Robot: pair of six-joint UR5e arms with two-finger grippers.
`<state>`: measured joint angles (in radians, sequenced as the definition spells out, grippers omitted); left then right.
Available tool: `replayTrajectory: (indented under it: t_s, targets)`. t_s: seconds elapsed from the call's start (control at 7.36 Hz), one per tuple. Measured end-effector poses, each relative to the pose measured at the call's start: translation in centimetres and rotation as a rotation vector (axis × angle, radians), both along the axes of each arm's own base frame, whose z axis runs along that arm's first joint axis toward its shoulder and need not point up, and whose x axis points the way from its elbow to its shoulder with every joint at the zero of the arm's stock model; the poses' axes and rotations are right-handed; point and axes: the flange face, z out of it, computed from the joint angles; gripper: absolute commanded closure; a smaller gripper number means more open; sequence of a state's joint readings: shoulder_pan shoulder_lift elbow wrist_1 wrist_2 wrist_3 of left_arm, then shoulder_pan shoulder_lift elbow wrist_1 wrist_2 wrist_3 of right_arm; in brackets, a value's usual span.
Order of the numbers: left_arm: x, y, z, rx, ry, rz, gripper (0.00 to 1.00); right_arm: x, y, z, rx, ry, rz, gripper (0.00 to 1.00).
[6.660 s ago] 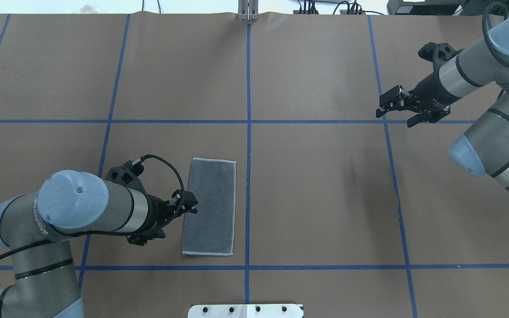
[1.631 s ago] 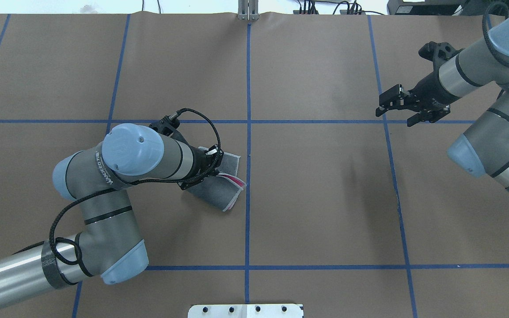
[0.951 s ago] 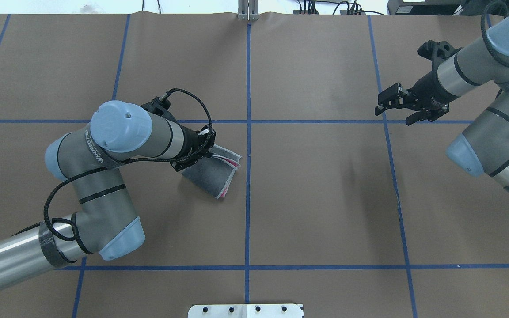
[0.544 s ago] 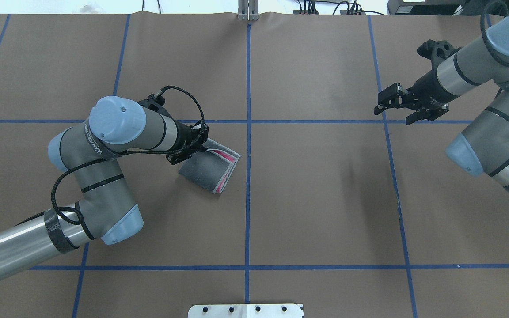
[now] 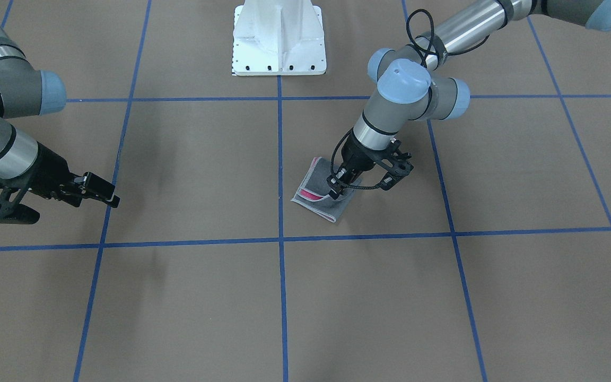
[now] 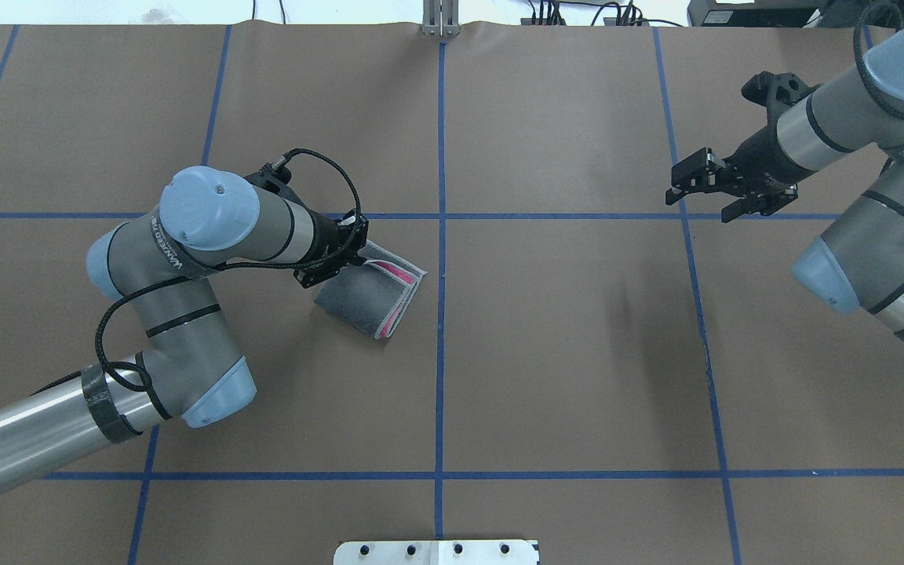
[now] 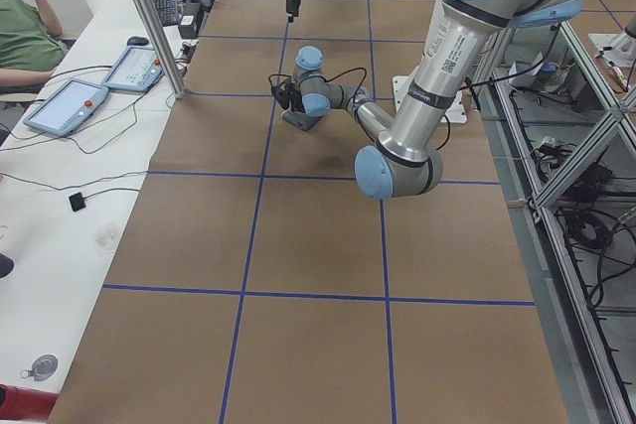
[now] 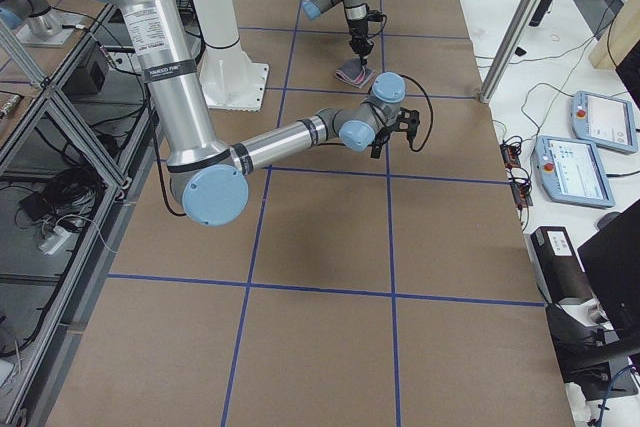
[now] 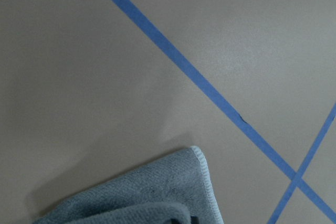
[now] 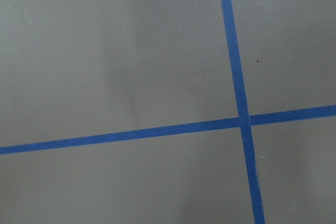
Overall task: Fold towel twice with both arms
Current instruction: 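Lower the held end onto the towel and open the left gripper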
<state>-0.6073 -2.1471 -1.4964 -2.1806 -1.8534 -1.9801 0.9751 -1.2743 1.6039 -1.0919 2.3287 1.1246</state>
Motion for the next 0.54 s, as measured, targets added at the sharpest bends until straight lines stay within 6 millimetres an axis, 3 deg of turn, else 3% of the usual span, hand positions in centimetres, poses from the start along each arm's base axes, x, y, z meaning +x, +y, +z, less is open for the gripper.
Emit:
replayTrajectory:
  t_s: [0.27,0.41,0.54]
  targets:
    - [0.0,-0.8,-0.1,-0.003,-0.001,-0.010,1.00,-0.1,-0.2,0.3,0.004,0.010,0.007,0.00]
    - [0.2,-1.4,-0.1,-0.006,-0.003,-0.015,0.60,-0.1,-0.3,0.5,0.004,0.015,0.009,0.00]
    - [0.6,-2.0,-0.2,-0.011,-0.007,-0.021,0.07,-0.2,-0.3,0.6,0.003,0.017,0.010,0.00]
